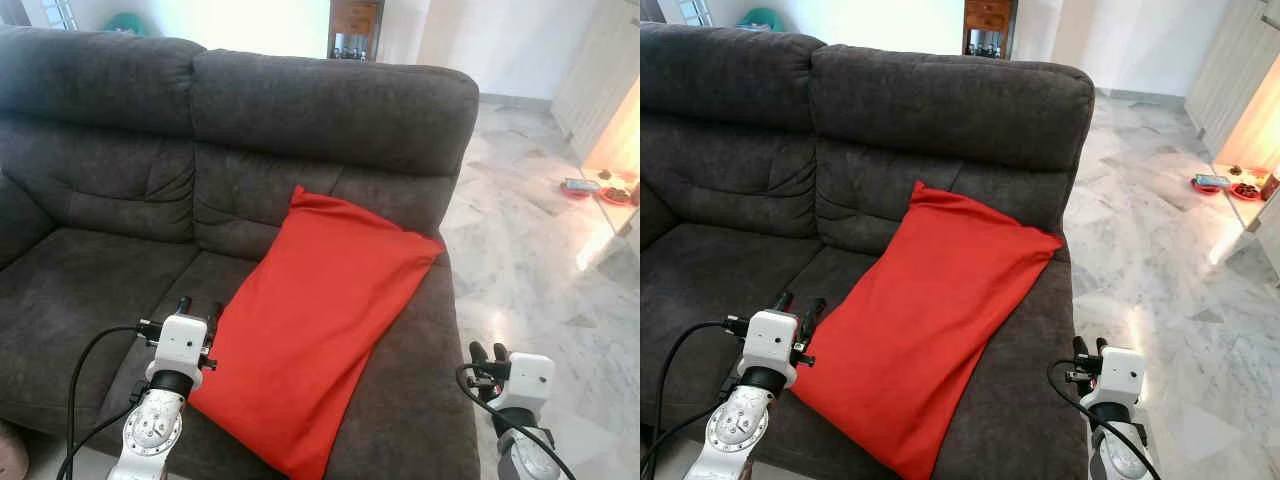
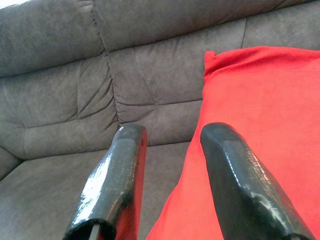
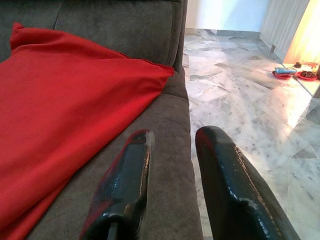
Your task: Move the pillow to the sofa from floor
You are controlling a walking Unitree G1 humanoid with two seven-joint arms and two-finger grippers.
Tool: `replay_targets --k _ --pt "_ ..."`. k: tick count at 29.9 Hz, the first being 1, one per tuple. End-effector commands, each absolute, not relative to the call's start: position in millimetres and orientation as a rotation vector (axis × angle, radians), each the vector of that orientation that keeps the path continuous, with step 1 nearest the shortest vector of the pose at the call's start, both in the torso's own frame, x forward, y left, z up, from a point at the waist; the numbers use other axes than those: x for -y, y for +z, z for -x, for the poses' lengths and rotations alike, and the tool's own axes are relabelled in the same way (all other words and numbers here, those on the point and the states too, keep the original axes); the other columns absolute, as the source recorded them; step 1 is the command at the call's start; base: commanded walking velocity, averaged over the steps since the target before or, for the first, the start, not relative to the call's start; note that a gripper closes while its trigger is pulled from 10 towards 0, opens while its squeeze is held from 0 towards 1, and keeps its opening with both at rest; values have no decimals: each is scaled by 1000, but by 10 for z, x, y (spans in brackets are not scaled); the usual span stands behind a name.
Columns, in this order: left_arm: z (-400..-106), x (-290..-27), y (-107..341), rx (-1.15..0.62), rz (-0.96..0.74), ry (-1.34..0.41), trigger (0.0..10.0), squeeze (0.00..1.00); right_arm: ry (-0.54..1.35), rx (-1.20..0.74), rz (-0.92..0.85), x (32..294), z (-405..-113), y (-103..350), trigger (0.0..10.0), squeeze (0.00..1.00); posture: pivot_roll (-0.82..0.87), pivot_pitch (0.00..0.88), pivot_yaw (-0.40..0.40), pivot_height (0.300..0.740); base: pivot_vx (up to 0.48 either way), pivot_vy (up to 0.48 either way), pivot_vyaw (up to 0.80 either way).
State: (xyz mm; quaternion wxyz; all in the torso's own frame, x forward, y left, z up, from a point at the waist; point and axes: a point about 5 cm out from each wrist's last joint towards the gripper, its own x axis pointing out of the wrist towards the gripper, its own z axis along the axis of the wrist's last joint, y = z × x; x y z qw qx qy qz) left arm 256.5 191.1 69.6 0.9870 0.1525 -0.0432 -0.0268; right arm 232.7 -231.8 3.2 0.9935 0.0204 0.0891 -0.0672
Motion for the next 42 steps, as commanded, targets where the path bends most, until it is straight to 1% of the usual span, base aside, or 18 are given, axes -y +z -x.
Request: replay_targets --k 1,42 --pt "-2592 -1889 716 97 -310 -58 10000 0 -150 -177 -42 2353 -2336 35 10000 0 118 0 -52 740 -251 0 0" --pt "-2600 -1886 695 88 -313 -65 10000 0 -155 -181 -39 2369 -2341 29 10000 0 114 0 -48 740 -254 0 0"
